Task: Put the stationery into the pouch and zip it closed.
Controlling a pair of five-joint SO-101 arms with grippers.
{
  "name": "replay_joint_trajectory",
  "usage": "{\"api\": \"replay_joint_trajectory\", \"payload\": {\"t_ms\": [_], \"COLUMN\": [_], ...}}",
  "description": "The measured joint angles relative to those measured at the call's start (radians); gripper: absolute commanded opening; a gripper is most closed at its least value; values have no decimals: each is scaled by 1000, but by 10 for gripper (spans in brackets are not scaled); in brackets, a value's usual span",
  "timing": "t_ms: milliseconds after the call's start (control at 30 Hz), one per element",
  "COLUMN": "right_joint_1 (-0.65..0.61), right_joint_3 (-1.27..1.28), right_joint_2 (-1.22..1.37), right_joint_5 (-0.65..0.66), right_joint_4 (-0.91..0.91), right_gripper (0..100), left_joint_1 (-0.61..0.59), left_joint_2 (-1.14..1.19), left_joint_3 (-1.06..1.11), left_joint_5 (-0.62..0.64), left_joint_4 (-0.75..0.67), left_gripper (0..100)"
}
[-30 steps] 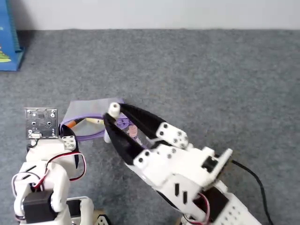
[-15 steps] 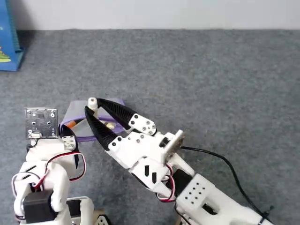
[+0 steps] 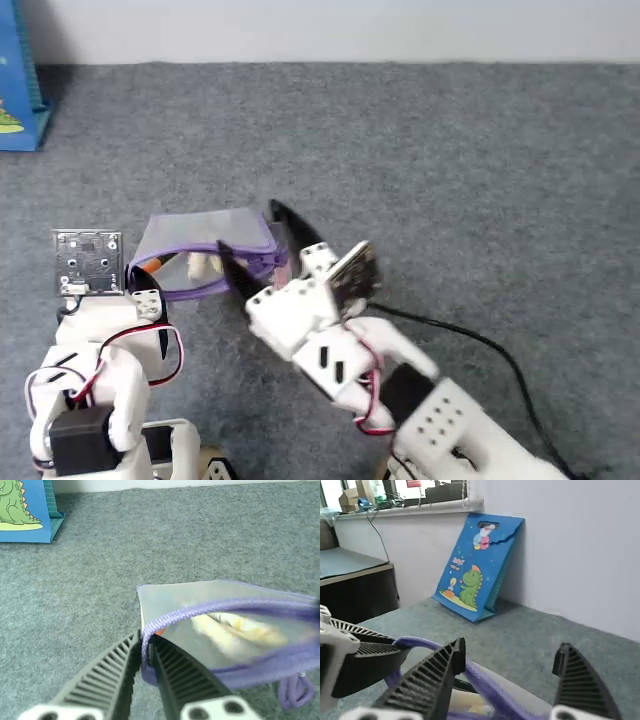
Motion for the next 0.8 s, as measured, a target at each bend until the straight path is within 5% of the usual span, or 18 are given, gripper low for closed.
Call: {"api": "replay_joint_trajectory", "payload": {"t_ms": [400, 800], "right_joint_1": [230, 270], "right_joint_3": [-230, -232], "right_joint_2": [-66, 370], "right_joint_5": [-94, -97], "right_joint_4": [888, 1057], "right_gripper": [170, 169], "left_joint_1": [0, 0], "left_joint_2": [0, 0], "left_joint_3": [0, 0], "left_joint_5": [0, 0], "left_joint_4": [0, 0], "left_gripper": [12, 12]}}
